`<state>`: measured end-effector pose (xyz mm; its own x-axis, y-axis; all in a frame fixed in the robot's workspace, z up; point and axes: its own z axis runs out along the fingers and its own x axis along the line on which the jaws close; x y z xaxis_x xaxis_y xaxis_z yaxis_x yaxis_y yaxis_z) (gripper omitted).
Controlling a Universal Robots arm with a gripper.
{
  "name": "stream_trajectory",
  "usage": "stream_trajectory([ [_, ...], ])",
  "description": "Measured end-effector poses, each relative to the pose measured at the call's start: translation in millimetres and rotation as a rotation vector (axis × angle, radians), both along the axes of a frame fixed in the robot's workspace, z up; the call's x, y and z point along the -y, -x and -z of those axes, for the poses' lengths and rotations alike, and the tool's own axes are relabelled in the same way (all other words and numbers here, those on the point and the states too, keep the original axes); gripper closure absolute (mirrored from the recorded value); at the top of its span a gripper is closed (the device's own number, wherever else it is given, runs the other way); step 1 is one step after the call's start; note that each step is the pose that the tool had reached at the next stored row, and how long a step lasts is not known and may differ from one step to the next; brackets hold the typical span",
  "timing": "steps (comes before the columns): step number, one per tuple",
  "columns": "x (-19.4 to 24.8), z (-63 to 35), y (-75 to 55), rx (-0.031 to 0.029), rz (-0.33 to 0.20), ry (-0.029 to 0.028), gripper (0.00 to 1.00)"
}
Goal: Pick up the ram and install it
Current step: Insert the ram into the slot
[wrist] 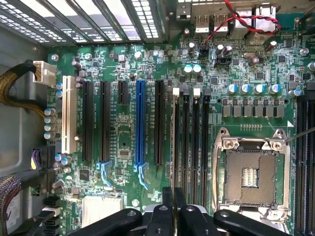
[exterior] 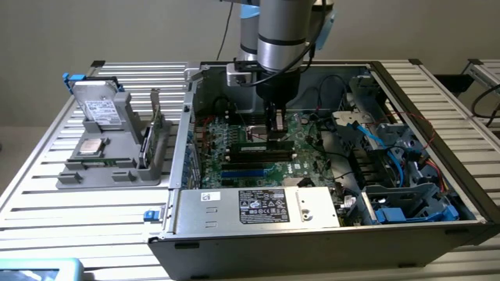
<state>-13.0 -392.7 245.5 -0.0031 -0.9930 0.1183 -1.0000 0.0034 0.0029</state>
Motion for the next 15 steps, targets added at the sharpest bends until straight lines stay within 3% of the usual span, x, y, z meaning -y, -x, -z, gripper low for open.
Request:
stream_trajectory([
  [2, 0.0, 0.7, -0.9, -0.0008, 0.001, -0.0093, 0.87],
  [5, 0.9, 1.9, -1.3, -0.0009, 0.001, -0.0142, 0.87],
  [15, 2.3, 5.9, -1.3, -0.0011, 0.001, -0.0173, 0.87],
])
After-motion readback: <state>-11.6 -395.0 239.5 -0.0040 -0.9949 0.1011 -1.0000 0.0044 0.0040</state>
